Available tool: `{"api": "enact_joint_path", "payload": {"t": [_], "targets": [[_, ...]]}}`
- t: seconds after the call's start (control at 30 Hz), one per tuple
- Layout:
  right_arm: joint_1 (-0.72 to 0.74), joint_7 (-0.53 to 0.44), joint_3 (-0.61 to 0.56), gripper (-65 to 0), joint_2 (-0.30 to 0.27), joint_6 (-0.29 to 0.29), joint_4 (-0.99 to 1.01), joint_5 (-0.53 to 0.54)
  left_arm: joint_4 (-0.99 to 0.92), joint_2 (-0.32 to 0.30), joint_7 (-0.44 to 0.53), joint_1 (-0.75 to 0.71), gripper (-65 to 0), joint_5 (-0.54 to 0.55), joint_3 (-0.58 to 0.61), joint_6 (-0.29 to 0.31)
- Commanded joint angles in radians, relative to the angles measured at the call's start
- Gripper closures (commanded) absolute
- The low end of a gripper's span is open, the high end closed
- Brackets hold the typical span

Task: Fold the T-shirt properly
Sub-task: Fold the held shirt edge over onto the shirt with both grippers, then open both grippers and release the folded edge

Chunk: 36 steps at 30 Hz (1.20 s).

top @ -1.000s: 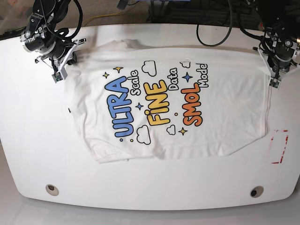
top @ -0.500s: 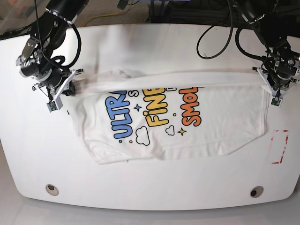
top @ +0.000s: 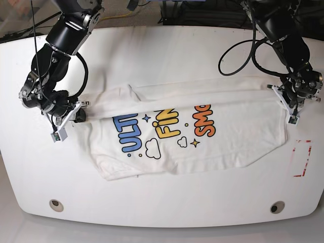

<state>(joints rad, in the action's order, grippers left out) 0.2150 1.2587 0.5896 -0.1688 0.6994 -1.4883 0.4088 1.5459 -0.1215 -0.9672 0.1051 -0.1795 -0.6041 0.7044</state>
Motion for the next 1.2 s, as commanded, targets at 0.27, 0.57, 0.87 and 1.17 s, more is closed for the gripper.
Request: {"api": "enact_joint_path", "payload": {"t": [0.27, 0.57, 0.87, 1.17], "targets": [[0.025, -0.066, 0.005, -51.2, -0.096, -0.001, 0.015, 0.006, -0.097, -0.079, 0.009, 0.043, -44.3, 0.005, 0.097, -0.006], [-0.116, -0.064, 0.011, -51.7, -0.134, -0.001, -0.087, 0.006, 0.104, -0.086, -0.034, -0.066, -44.6, 0.007, 0.092, -0.006], [-0.167, -0.181, 0.003, -51.7, -0.133, -0.001, 0.044, 0.006, 0.115, -0.074, 0.130, -0.198, -44.4, 0.005, 0.091, -0.006], [-0.098, -0.284, 0.003, -45.5, -0.136, -0.001, 0.222, 0.006, -0.017, -0.054, 0.218, -0.172, -33.1, 0.005, 0.097, -0.006]]}}
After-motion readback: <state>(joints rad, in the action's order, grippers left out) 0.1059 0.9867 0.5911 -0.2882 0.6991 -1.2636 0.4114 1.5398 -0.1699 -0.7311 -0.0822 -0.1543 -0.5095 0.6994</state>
